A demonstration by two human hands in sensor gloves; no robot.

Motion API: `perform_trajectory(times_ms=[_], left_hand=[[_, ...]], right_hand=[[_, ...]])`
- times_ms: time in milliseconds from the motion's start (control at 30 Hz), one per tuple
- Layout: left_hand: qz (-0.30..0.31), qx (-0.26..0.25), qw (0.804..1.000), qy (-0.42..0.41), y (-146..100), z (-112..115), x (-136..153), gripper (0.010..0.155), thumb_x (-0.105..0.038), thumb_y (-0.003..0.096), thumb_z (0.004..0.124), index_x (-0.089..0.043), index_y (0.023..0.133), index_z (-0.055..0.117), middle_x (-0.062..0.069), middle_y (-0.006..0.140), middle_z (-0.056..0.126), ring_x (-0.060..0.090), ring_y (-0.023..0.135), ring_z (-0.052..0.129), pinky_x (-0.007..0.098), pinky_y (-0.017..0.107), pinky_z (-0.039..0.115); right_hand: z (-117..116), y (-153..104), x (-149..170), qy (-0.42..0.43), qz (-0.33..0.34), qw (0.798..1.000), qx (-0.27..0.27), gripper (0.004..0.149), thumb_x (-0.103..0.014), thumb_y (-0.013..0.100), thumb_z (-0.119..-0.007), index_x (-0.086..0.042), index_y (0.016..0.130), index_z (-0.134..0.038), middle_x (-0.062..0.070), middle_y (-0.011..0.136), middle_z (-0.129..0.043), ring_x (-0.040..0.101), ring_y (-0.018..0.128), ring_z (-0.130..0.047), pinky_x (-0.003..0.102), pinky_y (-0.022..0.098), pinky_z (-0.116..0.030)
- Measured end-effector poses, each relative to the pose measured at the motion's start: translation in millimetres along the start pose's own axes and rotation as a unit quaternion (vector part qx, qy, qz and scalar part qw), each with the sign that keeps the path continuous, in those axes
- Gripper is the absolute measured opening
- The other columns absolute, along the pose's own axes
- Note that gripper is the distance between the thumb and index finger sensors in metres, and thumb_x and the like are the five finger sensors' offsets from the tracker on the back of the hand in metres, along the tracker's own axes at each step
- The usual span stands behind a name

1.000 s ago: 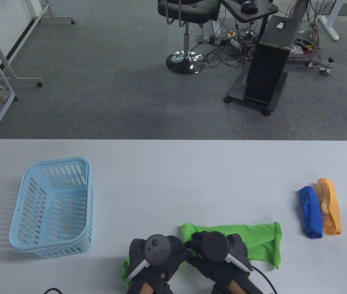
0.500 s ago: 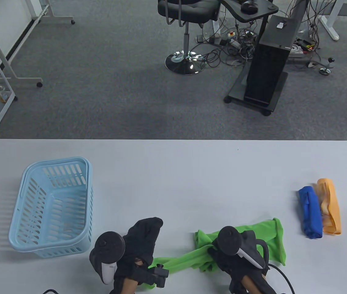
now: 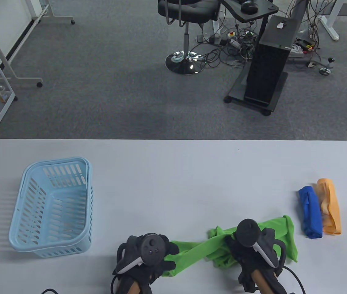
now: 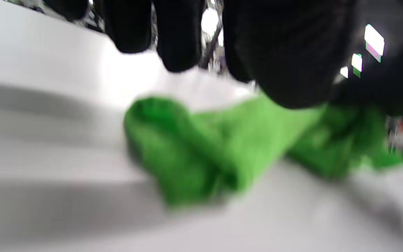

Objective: Roll rectangular towel into towel roll

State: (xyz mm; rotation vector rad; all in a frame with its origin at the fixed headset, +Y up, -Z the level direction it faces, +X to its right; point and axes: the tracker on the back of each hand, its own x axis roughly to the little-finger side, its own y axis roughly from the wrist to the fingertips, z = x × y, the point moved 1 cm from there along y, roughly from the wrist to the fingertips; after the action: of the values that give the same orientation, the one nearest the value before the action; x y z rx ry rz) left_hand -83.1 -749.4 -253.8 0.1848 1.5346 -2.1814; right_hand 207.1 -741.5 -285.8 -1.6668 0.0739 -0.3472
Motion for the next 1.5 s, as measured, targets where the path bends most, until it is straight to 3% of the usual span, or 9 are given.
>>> perform_trajectory(times_ms=[100, 267, 600, 767, 1067, 1133, 1233, 1367, 1500], left_hand=[[-0.029, 0.057, 0.993, 0.103, 10.9, 16.6, -9.9, 0.083, -0.05, 0.028, 0.094, -0.048, 0.099, 0.051, 0.011, 0.115, 0.044, 0.044, 0.105, 0.049, 0.07, 0.071, 0.039], [-0.025, -0.087, 0.982, 0.166, 19.0, 14.8, -9.2, 0.043, -0.036, 0.0332, 0.09, -0.033, 0.076, 0.088, 0.007, 0.098, 0.081, 0.036, 0.093, 0.078, 0.065, 0.067, 0.057], [-0.041, -0.157, 0.974, -0.157, -6.9, -17.2, 22.4, 0.042, -0.043, 0.0403, 0.079, -0.021, 0.072, 0.096, 0.011, 0.093, 0.088, 0.04, 0.091, 0.08, 0.066, 0.064, 0.06], [-0.054, -0.153, 0.93, -0.329, -7.3, -15.8, 32.9, 0.044, -0.042, 0.0414, 0.078, -0.012, 0.069, 0.095, 0.011, 0.092, 0.088, 0.042, 0.09, 0.08, 0.067, 0.063, 0.061], [0.0, -0.072, 0.846, -0.528, 3.6, -0.3, 21.0, 0.046, -0.042, 0.0428, 0.076, -0.008, 0.067, 0.095, 0.013, 0.091, 0.087, 0.044, 0.089, 0.079, 0.066, 0.062, 0.061], [0.018, -0.046, 0.829, -0.557, 4.5, 2.3, 18.3, 0.047, -0.042, 0.0432, 0.077, -0.006, 0.068, 0.094, 0.014, 0.093, 0.084, 0.045, 0.09, 0.076, 0.067, 0.062, 0.059], [0.014, -0.085, 0.867, -0.491, 0.8, -7.5, 20.4, 0.047, -0.039, 0.0423, 0.079, -0.003, 0.069, 0.094, 0.017, 0.094, 0.082, 0.048, 0.091, 0.073, 0.069, 0.062, 0.056], [-0.004, -0.159, 0.955, -0.249, -6.2, -19.0, 14.4, 0.047, -0.039, 0.0406, 0.079, -0.005, 0.069, 0.093, 0.015, 0.095, 0.082, 0.046, 0.092, 0.073, 0.07, 0.063, 0.055], [-0.019, -0.168, 0.98, -0.104, -4.6, -17.7, 1.6, 0.046, -0.039, 0.0399, 0.078, -0.008, 0.071, 0.091, 0.012, 0.097, 0.08, 0.044, 0.094, 0.072, 0.07, 0.066, 0.053]], right_hand=[[1.8, 1.0, 5.0, 0.017, -0.01, 1.0, -0.001, 0.049, -0.052, 0.03, -0.074, -0.013, 0.047, -0.098, 0.006, 0.072, -0.093, 0.033, 0.079, -0.086, 0.062, 0.065, -0.058], [2.2, 1.4, 5.5, 0.028, -0.009, 1.0, -0.009, 0.051, -0.053, 0.03, -0.073, -0.012, 0.045, -0.099, 0.006, 0.071, -0.094, 0.033, 0.078, -0.087, 0.062, 0.065, -0.058], [6.5, -1.7, 2.2, 0.044, 0.0, 0.999, 0.002, 0.067, -0.055, 0.029, -0.076, -0.014, 0.081, -0.083, 0.011, 0.093, -0.072, 0.036, 0.087, -0.076, 0.063, 0.067, -0.054], [18.5, -15.6, -14.6, 0.105, 0.075, 0.991, 0.022, 0.087, -0.054, 0.03, -0.075, -0.013, 0.101, -0.049, 0.014, 0.105, -0.035, 0.039, 0.1, -0.044, 0.067, 0.07, -0.036], [-5.9, -49.9, -74.7, 0.091, 0.281, 0.953, -0.067, 0.098, -0.057, 0.02, -0.084, -0.016, 0.1, -0.044, 0.011, 0.107, -0.026, 0.038, 0.103, -0.03, 0.068, 0.072, -0.026], [-6.6, -51.9, -78.9, 0.063, 0.277, 0.959, -0.019, 0.08, -0.051, 0.025, -0.082, -0.021, 0.094, -0.055, 0.008, 0.105, -0.036, 0.035, 0.102, -0.04, 0.067, 0.072, -0.031], [2.9, -46.7, -71.4, 0.117, 0.26, 0.958, 0.027, 0.048, -0.041, 0.031, -0.076, -0.023, 0.074, -0.083, 0.004, 0.096, -0.065, 0.032, 0.095, -0.064, 0.066, 0.069, -0.044], [5.8, -37.6, -54.6, 0.178, 0.231, 0.956, 0.005, 0.048, -0.041, 0.033, -0.074, -0.021, 0.076, -0.086, 0.005, 0.093, -0.071, 0.033, 0.093, -0.068, 0.066, 0.068, -0.047], [3.6, -38.6, -57.0, 0.193, 0.232, 0.953, -0.01, 0.05, -0.044, 0.033, -0.073, -0.019, 0.074, -0.087, 0.005, 0.091, -0.074, 0.032, 0.091, -0.071, 0.066, 0.067, -0.048]])
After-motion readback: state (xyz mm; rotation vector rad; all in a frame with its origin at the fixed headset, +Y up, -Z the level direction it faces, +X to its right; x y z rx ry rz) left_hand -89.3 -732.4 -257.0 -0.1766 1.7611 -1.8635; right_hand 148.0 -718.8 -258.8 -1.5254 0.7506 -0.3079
